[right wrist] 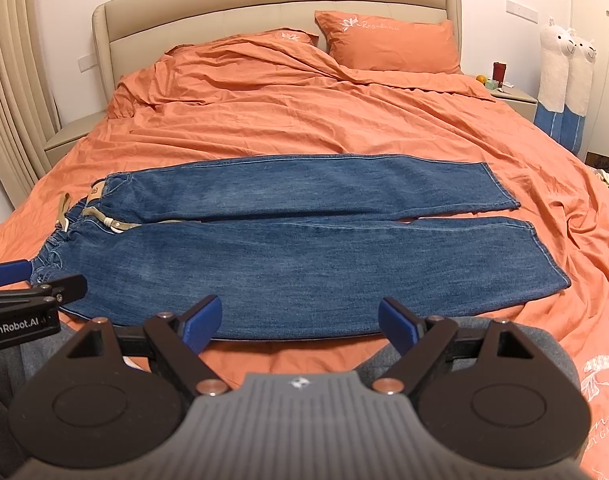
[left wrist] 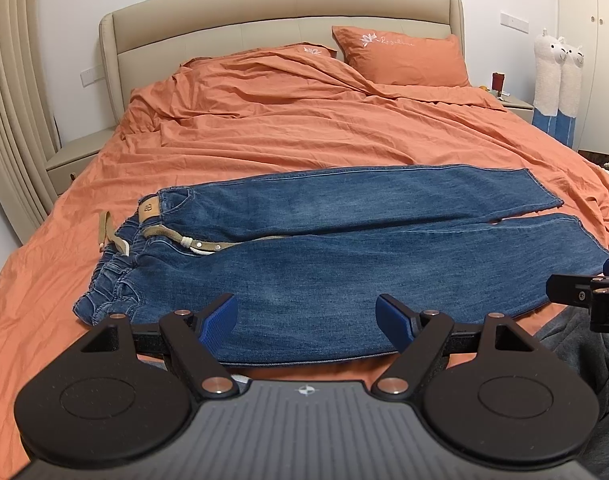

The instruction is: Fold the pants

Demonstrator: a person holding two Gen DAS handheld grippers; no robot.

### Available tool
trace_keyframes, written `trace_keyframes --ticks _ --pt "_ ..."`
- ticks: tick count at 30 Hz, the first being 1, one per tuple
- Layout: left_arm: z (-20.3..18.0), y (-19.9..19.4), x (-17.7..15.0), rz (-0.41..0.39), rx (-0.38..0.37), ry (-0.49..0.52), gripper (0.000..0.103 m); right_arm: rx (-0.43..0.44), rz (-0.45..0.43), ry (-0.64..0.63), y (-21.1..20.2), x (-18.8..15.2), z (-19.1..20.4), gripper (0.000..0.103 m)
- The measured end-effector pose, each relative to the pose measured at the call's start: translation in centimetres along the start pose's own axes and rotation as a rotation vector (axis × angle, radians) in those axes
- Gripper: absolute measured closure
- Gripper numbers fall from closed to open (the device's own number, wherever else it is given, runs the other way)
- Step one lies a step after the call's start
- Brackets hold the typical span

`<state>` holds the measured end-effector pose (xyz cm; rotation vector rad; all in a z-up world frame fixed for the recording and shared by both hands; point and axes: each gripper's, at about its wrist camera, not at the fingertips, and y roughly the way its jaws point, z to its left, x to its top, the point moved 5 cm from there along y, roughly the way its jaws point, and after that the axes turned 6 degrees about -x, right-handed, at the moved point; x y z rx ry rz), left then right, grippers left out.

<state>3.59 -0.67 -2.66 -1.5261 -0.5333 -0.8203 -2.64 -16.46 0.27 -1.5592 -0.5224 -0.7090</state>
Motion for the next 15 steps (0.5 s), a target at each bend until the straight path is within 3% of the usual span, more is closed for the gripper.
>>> trace_keyframes --ticks 7,10,15 --pt "3.3 0.5 1.1 0.003 0.002 -0.005 0.023 0.031 -0.017 -0.005 0.8 0.2 0.4 0.021" --pt "7.2 1.0 2.1 0.002 0.017 -0.058 0.031 0.077 -0.069 -0.021 2.1 0.8 0.7 0.021" --pt "14.1 3.2 3.4 0.014 0.001 -0.123 0.032 0.107 -0.129 -0.06 6.9 1.9 1.1 0.021"
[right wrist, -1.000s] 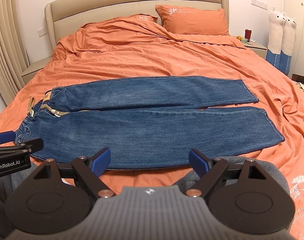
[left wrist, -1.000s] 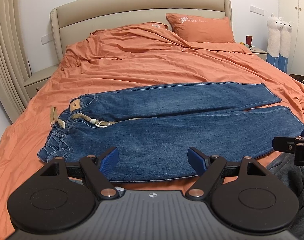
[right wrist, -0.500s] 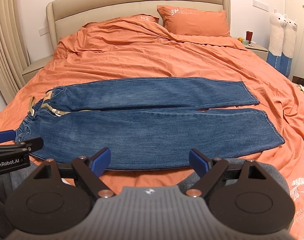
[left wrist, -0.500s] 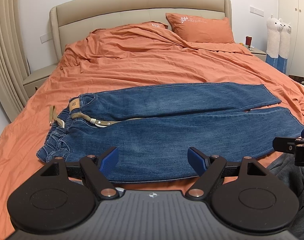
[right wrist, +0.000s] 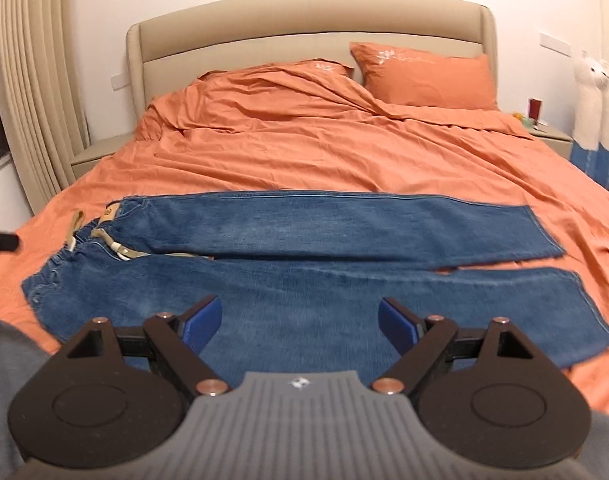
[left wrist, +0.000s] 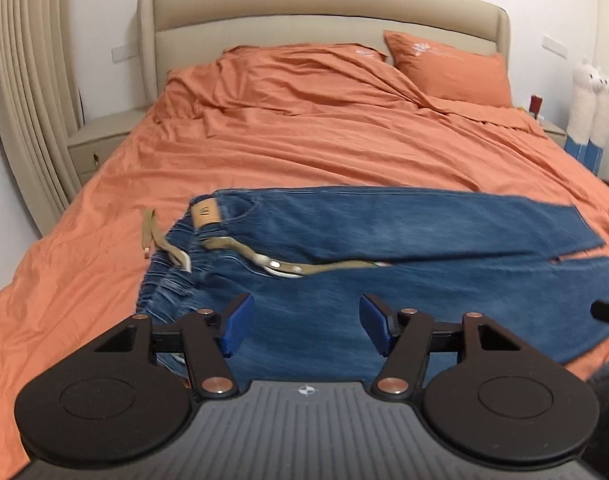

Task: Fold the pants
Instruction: 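Lower the left gripper onto the jeans waistband and close it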

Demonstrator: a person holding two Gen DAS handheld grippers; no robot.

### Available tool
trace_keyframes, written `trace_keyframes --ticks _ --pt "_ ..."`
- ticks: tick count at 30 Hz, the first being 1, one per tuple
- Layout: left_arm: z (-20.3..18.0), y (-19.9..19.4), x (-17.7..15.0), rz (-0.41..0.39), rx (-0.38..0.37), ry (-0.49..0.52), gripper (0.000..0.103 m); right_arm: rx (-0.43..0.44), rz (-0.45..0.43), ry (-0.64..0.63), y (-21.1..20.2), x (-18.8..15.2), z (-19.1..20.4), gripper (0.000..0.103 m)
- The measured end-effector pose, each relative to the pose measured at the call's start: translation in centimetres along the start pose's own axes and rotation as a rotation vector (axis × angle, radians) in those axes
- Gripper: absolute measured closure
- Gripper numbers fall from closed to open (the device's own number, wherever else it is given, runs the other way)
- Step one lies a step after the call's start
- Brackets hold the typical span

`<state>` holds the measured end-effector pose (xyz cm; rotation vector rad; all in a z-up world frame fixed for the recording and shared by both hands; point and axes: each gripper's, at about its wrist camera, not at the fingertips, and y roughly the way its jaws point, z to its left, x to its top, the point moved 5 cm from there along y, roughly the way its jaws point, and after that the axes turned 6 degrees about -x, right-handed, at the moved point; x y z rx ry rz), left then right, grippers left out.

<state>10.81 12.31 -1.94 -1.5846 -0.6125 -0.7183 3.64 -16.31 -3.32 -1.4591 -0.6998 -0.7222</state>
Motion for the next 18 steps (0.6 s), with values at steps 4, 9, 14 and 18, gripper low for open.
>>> trace_keyframes --ticks 4,9,14,18 --pt "5.5 3.4 1.2 0.041 -0.036 -0.051 0.035 0.056 0.034 -0.006 5.5 -0.1 0.6 0.021" --pt "11.5 8.9 1.4 0.087 -0.059 -0.084 0.035 0.14 0.078 0.058 11.3 -1.0 1.4 0.021" --pt "17.1 14.8 0.8 0.128 -0.148 -0.189 0.034 0.124 0.146 0.084 15.2 -2.1 1.6 0.021" --pt "20.0 18.0 -0.2 0.167 -0.27 -0.259 0.034 0.107 0.178 0.113 17.2 -2.5 1.8 0.021"
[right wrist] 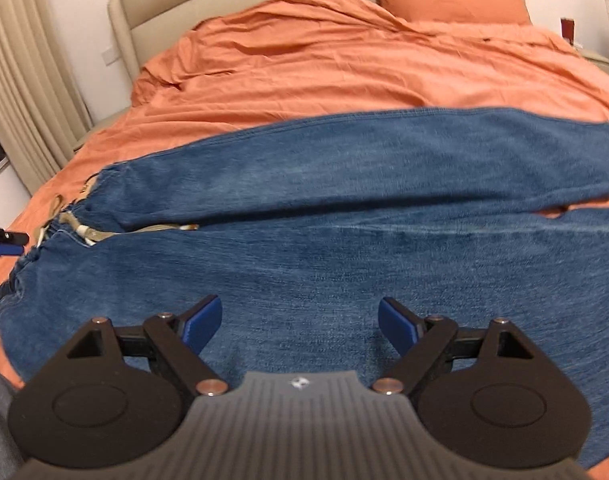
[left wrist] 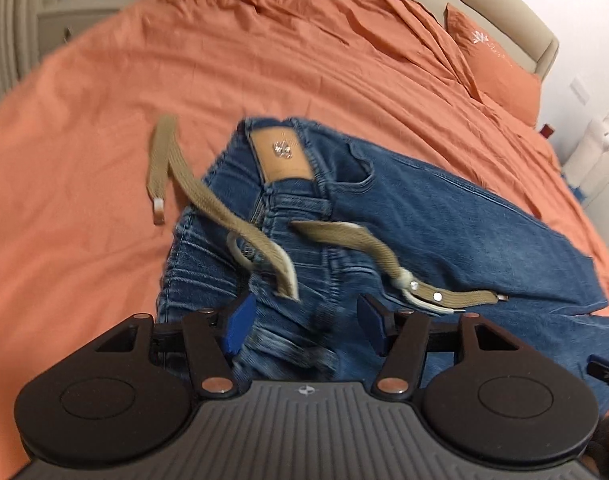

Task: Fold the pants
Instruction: 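Lower the left gripper onto the jeans waistband and close it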

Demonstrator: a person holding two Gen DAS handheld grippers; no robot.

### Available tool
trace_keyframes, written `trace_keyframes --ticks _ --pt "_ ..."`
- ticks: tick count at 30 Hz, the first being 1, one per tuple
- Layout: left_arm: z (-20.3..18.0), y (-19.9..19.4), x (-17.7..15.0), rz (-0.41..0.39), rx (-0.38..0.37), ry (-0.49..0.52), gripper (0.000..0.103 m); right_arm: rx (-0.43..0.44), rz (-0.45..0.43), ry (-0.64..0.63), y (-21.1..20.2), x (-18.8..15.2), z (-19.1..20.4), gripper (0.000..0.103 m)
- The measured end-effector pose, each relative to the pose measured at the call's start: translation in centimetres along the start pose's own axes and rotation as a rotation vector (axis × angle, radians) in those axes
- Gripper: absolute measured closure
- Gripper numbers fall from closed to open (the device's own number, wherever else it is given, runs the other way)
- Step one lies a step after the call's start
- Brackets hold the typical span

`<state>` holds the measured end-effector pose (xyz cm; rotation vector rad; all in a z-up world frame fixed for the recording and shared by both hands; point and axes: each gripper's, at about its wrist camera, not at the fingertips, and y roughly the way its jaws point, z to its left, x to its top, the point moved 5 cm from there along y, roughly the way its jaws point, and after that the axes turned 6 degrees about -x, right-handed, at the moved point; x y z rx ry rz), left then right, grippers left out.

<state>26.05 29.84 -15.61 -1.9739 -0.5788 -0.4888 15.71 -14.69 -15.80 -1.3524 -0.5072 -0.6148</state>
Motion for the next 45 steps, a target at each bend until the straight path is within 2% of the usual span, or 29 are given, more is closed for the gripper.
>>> trace_keyframes --ticks 5,10,14,15,17,19,21,22,23,24,25,28,30,33,36,40,45 --pt "2.7 0.4 0.2 0.016 -0.166 -0.081 0.036 -0.047 0.04 -0.043 2.2 -0.6 1.0 0.021" --pt "3.2 -1.0 0.2 -0.006 -0.3 -0.094 0.039 -0.084 0.04 -0.098 3.3 -1.0 2.0 0.021" --pt "5.4 0.5 0.0 0.06 -0.242 -0.152 0.036 -0.091 0.042 -0.12 3.7 -1.2 2.5 0.021" --pt "5.6 0.8 -0.1 0.072 -0.247 -0.153 0.036 -0.091 0.04 -0.123 3.7 -1.2 2.6 0.021" --pt "5.6 1.1 -0.3 0.076 -0.266 -0.158 0.024 -0.091 0.038 -0.124 3.6 -1.2 2.5 0.021" --pt "5.0 1.6 -0.4 0.072 -0.267 -0.15 0.023 -0.094 0.037 -0.121 3.7 -1.1 2.5 0.021" --pt "4.2 1.8 -0.4 0.055 -0.254 -0.154 0.039 -0.094 0.036 -0.119 3.7 -1.1 2.4 0.021" --pt "3.6 2.1 -0.3 0.057 -0.262 -0.169 0.064 -0.094 0.036 -0.12 3.7 -1.1 2.5 0.021" --pt "3.0 2.0 -0.3 0.05 -0.249 -0.17 0.073 -0.094 0.035 -0.12 3.6 -1.1 2.5 0.021" --pt "2.0 1.6 -0.2 0.024 -0.197 -0.135 0.079 -0.094 0.034 -0.12 3.6 -1.1 2.4 0.021" --pt "0.9 1.0 -0.1 -0.008 -0.125 -0.088 0.093 -0.096 0.033 -0.12 3.5 -1.1 2.5 0.021" --pt "-2.0 -2.5 0.4 -0.125 0.005 -0.028 0.093 -0.097 0.023 -0.113 3.1 -1.2 2.3 0.021" --pt "-3.1 -4.6 0.7 -0.162 0.094 -0.006 0.093 -0.096 0.01 -0.108 2.7 -1.2 2.2 0.021" --pt "-2.5 -4.9 0.4 -0.119 0.185 0.017 0.093 -0.091 -0.015 -0.105 2.0 -1.1 2.1 0.021" --pt "-0.8 -2.3 -0.6 -0.047 0.253 0.02 0.093 -0.094 -0.026 -0.11 1.7 -1.1 2.0 0.021" --pt "0.9 1.2 -1.9 0.032 0.298 0.032 0.091 -0.106 -0.018 -0.084 1.5 -1.0 1.3 0.021" --pt "0.6 2.2 -1.8 0.097 0.373 0.124 0.076 -0.149 0.031 -0.028 2.3 -0.9 -0.1 0.021"
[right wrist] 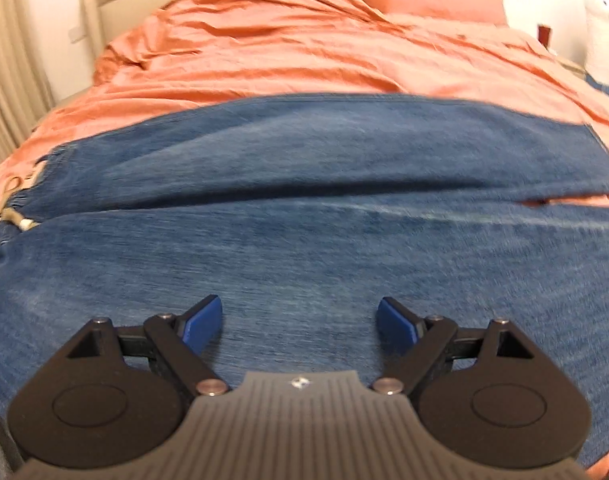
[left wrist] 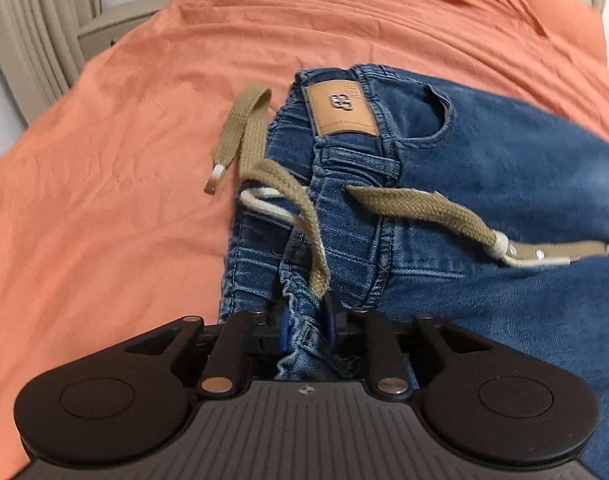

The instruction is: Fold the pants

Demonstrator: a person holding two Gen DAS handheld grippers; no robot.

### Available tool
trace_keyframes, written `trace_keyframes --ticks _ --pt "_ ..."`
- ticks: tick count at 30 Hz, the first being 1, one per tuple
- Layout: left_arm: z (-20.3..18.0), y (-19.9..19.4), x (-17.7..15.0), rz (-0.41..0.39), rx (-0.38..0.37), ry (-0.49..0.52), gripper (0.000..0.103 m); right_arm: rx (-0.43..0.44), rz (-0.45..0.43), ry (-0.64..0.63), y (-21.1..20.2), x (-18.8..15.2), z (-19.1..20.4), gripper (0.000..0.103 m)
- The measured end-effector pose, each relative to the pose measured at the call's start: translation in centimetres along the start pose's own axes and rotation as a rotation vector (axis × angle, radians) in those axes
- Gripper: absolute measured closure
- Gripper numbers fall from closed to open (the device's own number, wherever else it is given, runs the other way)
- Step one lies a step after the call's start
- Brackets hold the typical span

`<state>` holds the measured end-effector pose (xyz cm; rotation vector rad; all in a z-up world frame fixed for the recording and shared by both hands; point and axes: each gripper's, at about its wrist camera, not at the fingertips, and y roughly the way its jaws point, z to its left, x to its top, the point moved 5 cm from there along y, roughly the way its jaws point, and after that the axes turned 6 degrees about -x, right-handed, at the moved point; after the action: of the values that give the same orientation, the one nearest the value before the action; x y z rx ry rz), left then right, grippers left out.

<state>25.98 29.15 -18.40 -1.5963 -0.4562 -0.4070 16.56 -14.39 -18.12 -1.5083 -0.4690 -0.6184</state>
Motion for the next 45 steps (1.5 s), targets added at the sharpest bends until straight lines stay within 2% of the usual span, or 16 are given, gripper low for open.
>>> trace_keyframes --ticks 2,5,8,10,15,18,21,24,27,30,33,37,40,41,43,45 --pt "-0.9 -1.1 0.4 -0.006 0.074 0.063 0.06 -0.004 0.022 0.016 0.2 0.1 -0.2 0.021" --pt "-2.9 -3.9 0.4 -0.043 0.144 0.175 0.058 0.0 0.041 0.039 -0.4 0.3 -0.6 0.021" --pt "-5.1 -7.3 -0.3 -0.064 0.103 0.302 0.059 0.033 0.064 0.074 -1.6 0.6 -1.4 0.021" --pt "-6.5 -8.9 -1.1 -0.043 0.072 0.395 0.059 0.05 0.082 0.098 -2.7 0.7 -2.2 0.021" --pt "-9.5 -11.6 -3.9 0.026 0.068 0.629 0.065 0.103 0.116 0.131 -6.6 1.0 -4.4 0.021" --pt "-10.8 -10.6 -6.1 0.086 0.09 0.785 0.065 0.152 0.102 0.129 -9.6 1.5 -5.5 0.021" --pt "-10.9 -9.2 -8.2 0.156 0.083 0.913 0.065 0.14 0.06 0.104 -12.6 2.5 -7.0 0.021" --pt "-10.1 -7.6 -9.7 0.25 0.09 0.978 0.065 0.123 0.043 0.103 -14.8 3.6 -9.3 0.021" --pt "-10.0 -6.5 -10.9 0.299 0.084 1.059 0.065 0.076 0.026 0.129 -16.3 4.5 -12.4 0.021" --pt "-10.1 -5.4 -11.6 0.313 0.072 1.11 0.064 0.012 0.0 0.136 -17.3 5.3 -15.6 0.021" --pt "-10.1 -3.9 -12.1 0.311 0.076 1.139 0.064 -0.074 0.014 0.133 -17.6 5.9 -18.9 0.021" --pt "-10.0 -3.0 -12.2 0.286 0.086 1.118 0.069 -0.131 0.037 0.058 -17.9 6.6 -22.6 0.024" --pt "-10.0 -3.2 -12.3 0.255 0.106 1.089 0.078 -0.185 0.059 -0.088 -18.1 6.7 -25.4 0.041" --pt "-10.1 -3.5 -12.4 0.239 0.124 1.085 0.085 -0.207 0.078 -0.126 -17.9 6.6 -26.3 0.05" --pt "-10.1 -4.0 -12.1 0.207 0.14 1.059 0.088 -0.223 0.122 -0.216 -17.1 6.0 -27.8 0.06" --pt "-10.0 -4.2 -11.6 0.189 0.144 1.007 0.091 -0.227 0.161 -0.326 -15.7 4.9 -28.6 0.061"
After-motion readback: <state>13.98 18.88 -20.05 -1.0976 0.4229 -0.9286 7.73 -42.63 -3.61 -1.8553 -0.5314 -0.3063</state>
